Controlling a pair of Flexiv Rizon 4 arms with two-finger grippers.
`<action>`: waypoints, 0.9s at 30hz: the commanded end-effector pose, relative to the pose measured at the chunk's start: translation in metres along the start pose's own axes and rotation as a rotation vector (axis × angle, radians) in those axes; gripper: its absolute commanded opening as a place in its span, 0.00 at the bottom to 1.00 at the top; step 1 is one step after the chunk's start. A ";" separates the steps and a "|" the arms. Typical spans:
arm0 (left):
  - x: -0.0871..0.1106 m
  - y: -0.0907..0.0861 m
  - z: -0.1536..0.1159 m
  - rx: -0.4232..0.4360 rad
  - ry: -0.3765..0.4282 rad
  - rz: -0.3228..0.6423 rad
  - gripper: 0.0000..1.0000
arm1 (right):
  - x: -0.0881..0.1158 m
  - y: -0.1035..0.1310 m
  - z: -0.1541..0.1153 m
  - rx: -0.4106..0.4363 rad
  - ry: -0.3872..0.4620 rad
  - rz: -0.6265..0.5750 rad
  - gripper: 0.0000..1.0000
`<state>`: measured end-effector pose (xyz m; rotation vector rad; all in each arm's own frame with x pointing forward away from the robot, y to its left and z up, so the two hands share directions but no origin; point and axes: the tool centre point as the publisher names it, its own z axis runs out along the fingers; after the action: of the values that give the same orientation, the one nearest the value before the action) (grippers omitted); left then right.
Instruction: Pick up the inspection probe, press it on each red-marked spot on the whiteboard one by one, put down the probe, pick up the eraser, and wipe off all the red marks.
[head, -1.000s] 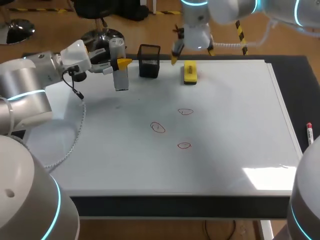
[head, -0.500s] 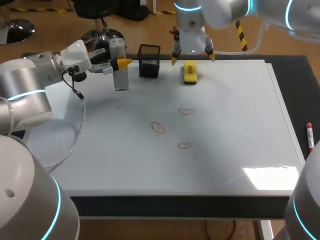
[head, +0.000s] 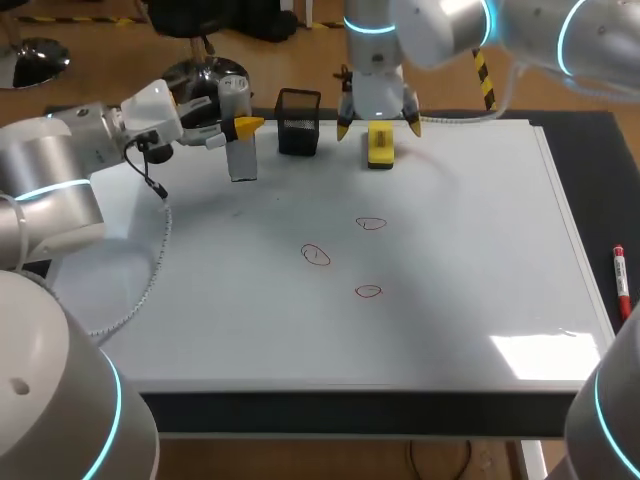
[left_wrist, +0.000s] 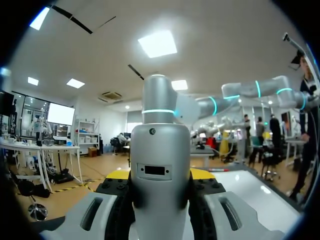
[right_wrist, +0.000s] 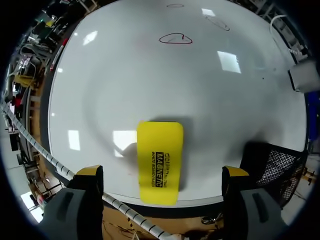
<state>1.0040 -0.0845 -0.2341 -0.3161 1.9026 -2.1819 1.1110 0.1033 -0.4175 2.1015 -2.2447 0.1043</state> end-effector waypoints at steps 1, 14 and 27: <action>0.000 0.000 0.000 0.002 0.000 0.001 0.00 | -0.002 -0.006 0.006 -0.002 -0.007 0.011 1.00; 0.000 0.000 0.000 0.002 0.000 0.001 0.00 | 0.006 -0.006 0.014 0.002 -0.027 0.064 1.00; 0.000 0.000 0.000 0.002 0.000 0.001 0.00 | 0.006 -0.005 0.015 0.017 -0.039 0.067 0.00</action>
<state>1.0039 -0.0844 -0.2341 -0.3160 1.9027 -2.1820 1.1185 0.0985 -0.4298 2.0486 -2.3450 0.0739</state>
